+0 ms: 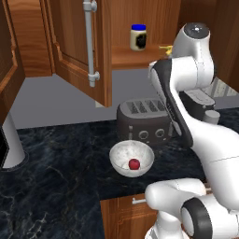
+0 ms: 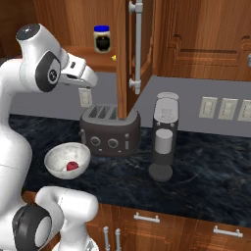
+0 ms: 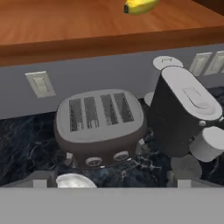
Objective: Open the cabinet. Pick the apple and banana from the cabinet and place them into the bowl. Then close the cabinet.
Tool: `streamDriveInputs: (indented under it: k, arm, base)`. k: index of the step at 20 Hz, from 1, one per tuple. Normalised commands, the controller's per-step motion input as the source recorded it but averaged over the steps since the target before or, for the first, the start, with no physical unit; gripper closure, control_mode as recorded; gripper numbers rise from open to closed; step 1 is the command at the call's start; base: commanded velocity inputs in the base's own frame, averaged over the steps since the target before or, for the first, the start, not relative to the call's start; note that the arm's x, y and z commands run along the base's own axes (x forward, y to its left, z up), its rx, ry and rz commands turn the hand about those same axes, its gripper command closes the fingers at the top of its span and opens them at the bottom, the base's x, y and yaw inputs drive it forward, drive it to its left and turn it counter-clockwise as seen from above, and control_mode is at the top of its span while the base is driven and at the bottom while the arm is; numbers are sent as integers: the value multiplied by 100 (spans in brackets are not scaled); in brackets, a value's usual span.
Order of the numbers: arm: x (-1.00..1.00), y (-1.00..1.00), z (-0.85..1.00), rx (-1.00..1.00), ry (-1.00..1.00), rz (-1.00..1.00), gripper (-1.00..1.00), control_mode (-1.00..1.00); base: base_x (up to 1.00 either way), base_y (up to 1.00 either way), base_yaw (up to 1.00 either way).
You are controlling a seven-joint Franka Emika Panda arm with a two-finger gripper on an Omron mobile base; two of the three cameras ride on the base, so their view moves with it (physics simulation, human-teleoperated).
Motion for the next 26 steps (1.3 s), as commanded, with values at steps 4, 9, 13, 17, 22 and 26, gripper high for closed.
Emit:
streamDriveInputs:
  k: [4,9,13,17,22,26]
  arm:
    - [0,-32,80,-10,-15,-4,-100,-100]
    - [8,-25,28,-9,-22,-5,-100,-100]
    - [44,-8,-2,-1,-5,0,-100,-100]
    - [56,-11,-1,0,0,1,-100,-100]
    - [55,-19,0,0,0,1,-100,-100]
    - [49,-25,0,0,-1,0,-100,-100]
  base:
    - [0,0,0]
    - [0,0,0]
    - [0,0,0]
    - [0,0,0]
    - [0,0,0]
    - [0,0,0]
